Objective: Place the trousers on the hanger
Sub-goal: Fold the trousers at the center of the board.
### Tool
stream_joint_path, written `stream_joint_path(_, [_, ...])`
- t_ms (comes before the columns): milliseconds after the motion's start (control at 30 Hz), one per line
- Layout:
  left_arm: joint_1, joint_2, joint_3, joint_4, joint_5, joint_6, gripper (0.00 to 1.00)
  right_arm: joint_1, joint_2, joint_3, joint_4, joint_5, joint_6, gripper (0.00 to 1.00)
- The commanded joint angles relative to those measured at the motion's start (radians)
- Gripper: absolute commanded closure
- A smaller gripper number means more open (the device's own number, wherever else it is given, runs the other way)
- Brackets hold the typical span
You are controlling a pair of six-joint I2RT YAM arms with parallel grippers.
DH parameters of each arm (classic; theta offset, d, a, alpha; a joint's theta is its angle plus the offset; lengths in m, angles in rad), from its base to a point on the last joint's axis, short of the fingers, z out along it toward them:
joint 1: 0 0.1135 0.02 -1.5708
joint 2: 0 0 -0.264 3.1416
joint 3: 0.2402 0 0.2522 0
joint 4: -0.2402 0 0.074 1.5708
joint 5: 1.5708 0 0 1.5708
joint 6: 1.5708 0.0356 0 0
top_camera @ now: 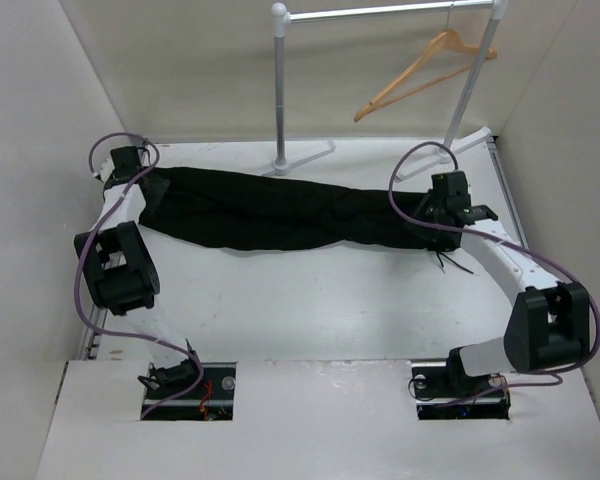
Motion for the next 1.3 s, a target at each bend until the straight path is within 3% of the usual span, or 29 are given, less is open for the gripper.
stream_joint_path(0, [0.009,0.064,0.0,0.117,0.129,-0.063,0.47,0.01,-0.046,-0.069,0.073,-0.068,-0.003,0.66])
stream_joint_path(200, [0.004,0.162,0.066,0.196,0.182,-0.082,0.44,0.025,-0.087,-0.141,0.075,-0.092,-0.013,0.62])
stream_joint_path(400, [-0.013,0.242,0.112,0.2,0.163,-0.118,0.59,0.051,-0.099,-0.179,0.075,-0.079,-0.003,0.62])
stream_joint_path(533, [-0.025,0.247,0.11,0.226,0.133,-0.131,0.6,0.051,-0.09,-0.193,0.079,-0.079,-0.009,0.61])
stream_joint_path(600, [-0.03,0.253,0.112,0.237,0.13,-0.131,0.67,0.051,-0.083,-0.204,0.088,-0.082,-0.009,0.61])
stream_joint_path(700, [-0.031,0.262,0.119,0.257,0.128,-0.132,0.88,0.057,-0.07,-0.21,0.098,-0.091,-0.007,0.61])
stream_joint_path(867, [-0.045,0.184,0.092,0.263,0.087,-0.115,1.0,0.087,-0.063,-0.206,0.098,-0.087,-0.007,0.6])
stream_joint_path(1000, [-0.045,0.101,0.034,0.253,0.058,-0.1,1.0,0.087,-0.064,-0.212,0.104,-0.087,-0.012,0.59])
stream_joint_path(1267, [-0.057,-0.221,-0.092,0.062,-0.071,-0.088,1.0,0.028,-0.093,-0.202,0.104,-0.078,-0.009,0.45])
